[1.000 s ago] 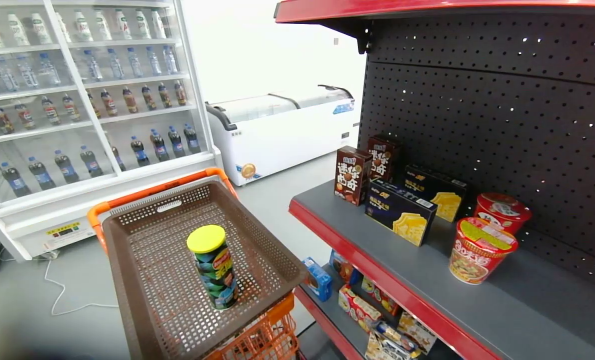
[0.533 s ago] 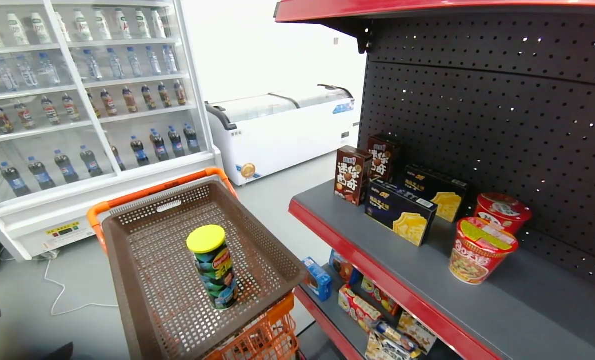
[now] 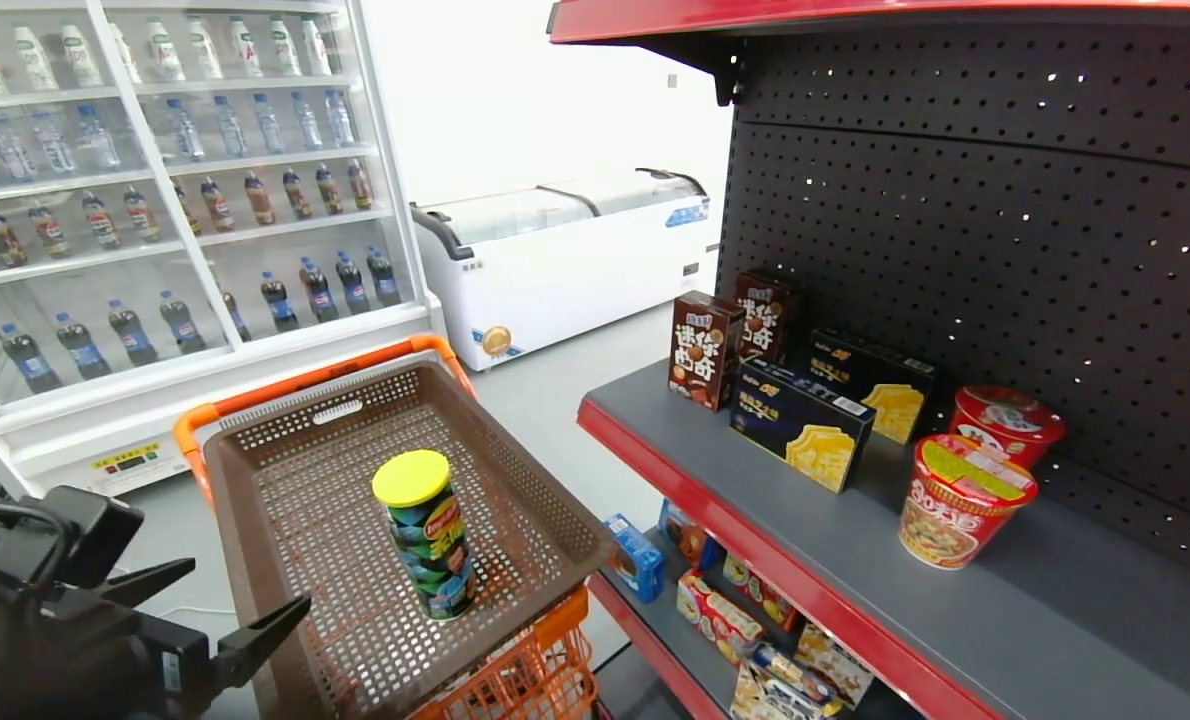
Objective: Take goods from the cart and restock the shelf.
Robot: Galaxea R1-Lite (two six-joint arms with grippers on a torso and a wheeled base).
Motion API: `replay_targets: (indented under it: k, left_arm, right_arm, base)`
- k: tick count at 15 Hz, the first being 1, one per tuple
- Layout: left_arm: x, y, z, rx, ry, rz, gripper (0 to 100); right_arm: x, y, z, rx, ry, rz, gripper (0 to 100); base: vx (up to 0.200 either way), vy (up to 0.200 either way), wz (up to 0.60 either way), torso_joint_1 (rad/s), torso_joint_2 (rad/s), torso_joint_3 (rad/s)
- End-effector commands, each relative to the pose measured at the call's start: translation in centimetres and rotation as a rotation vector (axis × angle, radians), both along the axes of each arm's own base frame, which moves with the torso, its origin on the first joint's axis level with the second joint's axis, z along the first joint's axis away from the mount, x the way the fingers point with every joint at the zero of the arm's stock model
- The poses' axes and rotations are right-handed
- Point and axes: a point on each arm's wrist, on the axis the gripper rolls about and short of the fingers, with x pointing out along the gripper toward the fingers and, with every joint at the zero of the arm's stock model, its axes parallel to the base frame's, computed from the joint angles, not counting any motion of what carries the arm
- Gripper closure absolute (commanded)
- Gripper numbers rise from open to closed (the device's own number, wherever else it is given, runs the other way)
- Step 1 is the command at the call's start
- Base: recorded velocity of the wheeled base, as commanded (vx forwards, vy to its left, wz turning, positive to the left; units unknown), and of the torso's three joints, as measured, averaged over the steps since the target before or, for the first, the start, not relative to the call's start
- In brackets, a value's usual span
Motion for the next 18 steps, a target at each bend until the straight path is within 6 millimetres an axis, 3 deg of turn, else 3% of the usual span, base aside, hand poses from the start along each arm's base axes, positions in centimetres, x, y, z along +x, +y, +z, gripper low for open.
replay_targets:
  k: [1, 7, 10, 14, 18]
  left_arm:
    - [2.0, -0.4, -3.1, -0.036, 0.140, -0.010, 0]
    - [8.7, -0.7, -6.1, -0.045, 0.057, -0.017, 0]
    - [11.1, -2.1, -7.0, -0.045, 0.021, -0.068, 0]
    - [13.0, -4.2, -8.2, -0.039, 0.030, -0.135, 0]
    - [14.3, -4.8, -9.9, -0.031, 0.060, -0.146, 0]
  right_arm:
    - [0.0, 0.0, 0.0, 0.000, 0.000, 0.000, 0]
    - [0.0, 0.0, 0.0, 0.000, 0.000, 0.000, 0]
    - [0.0, 0.0, 0.0, 0.000, 0.000, 0.000, 0]
    - [0.0, 0.0, 0.0, 0.000, 0.000, 0.000, 0]
    - [0.0, 0.0, 0.0, 0.000, 0.000, 0.000, 0]
  base:
    - [0.000, 0.000, 0.00, 0.000, 0.00, 0.000]
    - [0.000, 0.000, 0.00, 0.000, 0.00, 0.000]
    - [0.000, 0.000, 0.00, 0.000, 0.00, 0.000]
    - [0.000, 0.000, 0.00, 0.000, 0.00, 0.000]
    - [0.000, 0.000, 0.00, 0.000, 0.00, 0.000]
